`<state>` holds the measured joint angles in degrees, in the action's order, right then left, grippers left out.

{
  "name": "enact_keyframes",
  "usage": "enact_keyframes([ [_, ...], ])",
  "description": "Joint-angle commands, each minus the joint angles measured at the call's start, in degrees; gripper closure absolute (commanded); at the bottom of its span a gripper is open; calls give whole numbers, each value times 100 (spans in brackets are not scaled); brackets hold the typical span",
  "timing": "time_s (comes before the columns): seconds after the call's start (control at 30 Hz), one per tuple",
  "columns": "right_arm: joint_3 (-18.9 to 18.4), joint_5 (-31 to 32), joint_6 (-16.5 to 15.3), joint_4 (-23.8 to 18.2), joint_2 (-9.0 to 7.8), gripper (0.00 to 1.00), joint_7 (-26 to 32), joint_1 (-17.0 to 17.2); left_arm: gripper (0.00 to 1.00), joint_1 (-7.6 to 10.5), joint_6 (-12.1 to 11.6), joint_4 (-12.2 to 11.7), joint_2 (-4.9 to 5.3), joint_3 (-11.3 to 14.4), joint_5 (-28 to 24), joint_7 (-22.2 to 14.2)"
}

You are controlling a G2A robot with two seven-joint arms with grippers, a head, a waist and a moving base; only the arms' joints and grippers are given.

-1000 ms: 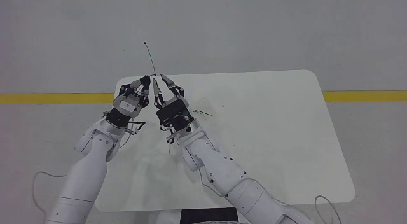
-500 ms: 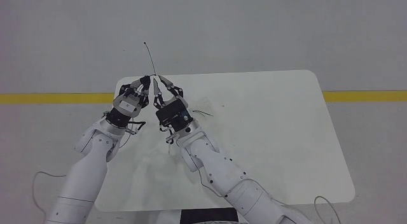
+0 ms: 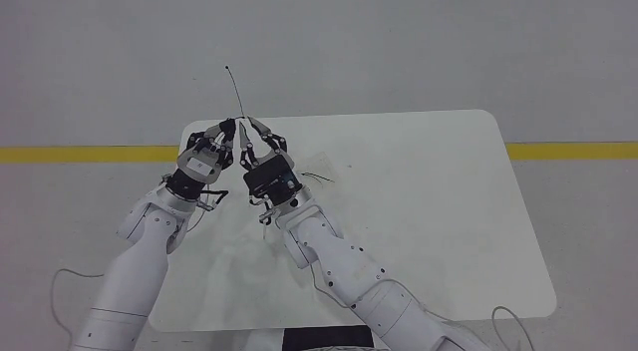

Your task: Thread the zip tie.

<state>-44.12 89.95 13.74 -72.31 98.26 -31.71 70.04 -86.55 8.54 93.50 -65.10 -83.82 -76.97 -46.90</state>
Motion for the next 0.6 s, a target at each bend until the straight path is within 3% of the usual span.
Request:
enact_keyframes([
  [0.0, 1, 0, 12, 4, 2, 97, -3, -1, 100, 0, 0, 0, 0, 0, 0, 0],
  [0.57, 107, 0, 144, 95, -92, 100, -9, -63, 100, 0, 0, 0, 0, 0, 0, 0],
])
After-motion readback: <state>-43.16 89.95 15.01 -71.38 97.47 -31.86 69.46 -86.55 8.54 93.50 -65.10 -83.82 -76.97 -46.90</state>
